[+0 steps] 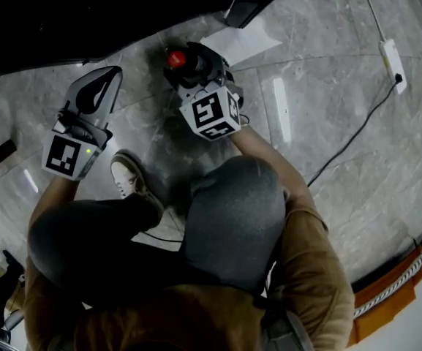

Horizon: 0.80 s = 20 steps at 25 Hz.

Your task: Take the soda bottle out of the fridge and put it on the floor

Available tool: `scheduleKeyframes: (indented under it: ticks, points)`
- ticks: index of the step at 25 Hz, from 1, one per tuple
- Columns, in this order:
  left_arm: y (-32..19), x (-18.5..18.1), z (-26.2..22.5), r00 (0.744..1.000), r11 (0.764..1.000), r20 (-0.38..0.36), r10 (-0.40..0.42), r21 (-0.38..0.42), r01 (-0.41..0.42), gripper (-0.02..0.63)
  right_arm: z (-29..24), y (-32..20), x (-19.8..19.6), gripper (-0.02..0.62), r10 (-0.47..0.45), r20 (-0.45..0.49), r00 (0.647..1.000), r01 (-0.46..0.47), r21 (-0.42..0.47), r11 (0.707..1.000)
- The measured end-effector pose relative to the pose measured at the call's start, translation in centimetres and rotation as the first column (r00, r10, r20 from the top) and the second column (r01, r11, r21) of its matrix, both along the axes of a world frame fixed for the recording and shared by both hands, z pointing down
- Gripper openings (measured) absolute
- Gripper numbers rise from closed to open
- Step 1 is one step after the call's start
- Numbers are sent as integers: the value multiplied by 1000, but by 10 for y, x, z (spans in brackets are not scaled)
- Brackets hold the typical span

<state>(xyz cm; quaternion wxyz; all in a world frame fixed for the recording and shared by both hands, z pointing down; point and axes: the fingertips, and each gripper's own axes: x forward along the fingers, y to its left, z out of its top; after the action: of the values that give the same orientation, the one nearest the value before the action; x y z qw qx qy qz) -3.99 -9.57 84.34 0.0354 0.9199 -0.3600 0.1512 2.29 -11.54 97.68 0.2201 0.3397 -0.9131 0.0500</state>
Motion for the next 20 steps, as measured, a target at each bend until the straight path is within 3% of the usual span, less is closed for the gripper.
scheduleKeyframes:
  ticks: [15, 20]
  points:
    - [1, -8, 3, 1000, 1000, 9, -17, -9, 17, 2, 17, 2, -7, 298, -6, -6, 1000, 6, -17, 1000]
    - [5, -9, 7, 999, 999, 42, -9, -33, 10, 2, 27, 8, -2, 298, 2, -33, 999, -2, -20, 1000]
